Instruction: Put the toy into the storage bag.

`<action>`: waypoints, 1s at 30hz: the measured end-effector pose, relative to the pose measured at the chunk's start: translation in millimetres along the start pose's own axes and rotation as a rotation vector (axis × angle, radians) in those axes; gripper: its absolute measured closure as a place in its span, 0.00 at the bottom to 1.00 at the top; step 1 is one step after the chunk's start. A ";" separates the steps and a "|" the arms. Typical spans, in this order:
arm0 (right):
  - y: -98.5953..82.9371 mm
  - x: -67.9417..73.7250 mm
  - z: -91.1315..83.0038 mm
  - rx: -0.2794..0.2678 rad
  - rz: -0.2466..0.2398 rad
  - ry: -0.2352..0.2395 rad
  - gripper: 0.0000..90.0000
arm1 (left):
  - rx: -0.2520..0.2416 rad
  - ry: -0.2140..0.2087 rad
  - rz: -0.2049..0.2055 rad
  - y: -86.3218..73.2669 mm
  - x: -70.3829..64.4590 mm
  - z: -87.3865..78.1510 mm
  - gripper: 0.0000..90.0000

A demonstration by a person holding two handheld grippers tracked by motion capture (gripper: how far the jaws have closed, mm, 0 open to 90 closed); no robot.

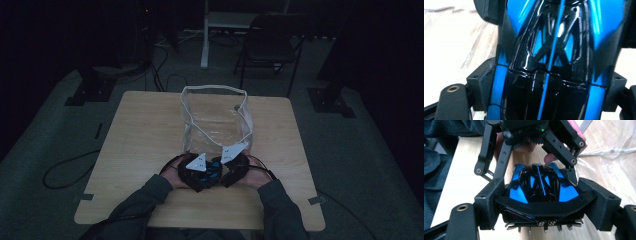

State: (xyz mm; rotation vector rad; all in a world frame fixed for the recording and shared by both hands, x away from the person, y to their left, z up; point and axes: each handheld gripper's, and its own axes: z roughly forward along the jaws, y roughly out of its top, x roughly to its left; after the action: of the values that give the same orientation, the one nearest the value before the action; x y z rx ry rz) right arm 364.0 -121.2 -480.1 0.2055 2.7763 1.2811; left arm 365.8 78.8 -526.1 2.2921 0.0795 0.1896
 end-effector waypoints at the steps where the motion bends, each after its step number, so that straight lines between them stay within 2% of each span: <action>1: -1.2 -0.1 0.5 -0.002 -0.001 0.003 0.26 | 0.004 0.008 0.012 -0.1 -1.7 0.4 0.23; 3: -4.5 -1.2 2.5 0.004 0.008 0.008 0.26 | 0.010 0.020 0.031 -0.2 -4.1 1.7 0.25; 6: -6.0 -1.4 3.6 0.010 0.011 0.005 0.25 | 0.009 0.020 0.032 -0.7 -4.9 2.5 0.25; 9: -16.0 -2.7 6.4 0.039 0.048 0.001 0.19 | -0.025 0.031 0.037 -0.9 -6.1 -0.1 0.27; 11: -19.8 -4.5 6.8 0.038 0.051 0.002 0.19 | -0.027 0.038 0.043 -0.3 -6.2 -1.2 0.27; 14: -23.6 -4.1 4.5 0.006 0.057 0.013 0.21 | -0.029 0.035 0.066 1.6 -6.7 -3.2 0.27; 16: -22.2 -3.3 3.9 0.001 0.044 0.025 0.26 | -0.034 0.037 0.067 1.7 -7.2 -3.6 0.27; 21: -19.9 -3.4 3.8 -0.006 0.031 0.034 0.26 | -0.051 0.045 0.075 0.8 -7.6 -5.5 0.28; 30: -19.5 -5.3 7.0 -0.026 0.050 0.059 0.26 | -0.066 0.036 0.054 -1.5 -6.8 -5.6 0.28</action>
State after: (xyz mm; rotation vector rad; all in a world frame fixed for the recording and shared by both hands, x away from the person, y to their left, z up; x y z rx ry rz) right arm 368.3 -129.3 -499.4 0.2408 2.8189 1.3547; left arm 358.1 83.1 -524.3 2.2268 0.0302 0.2580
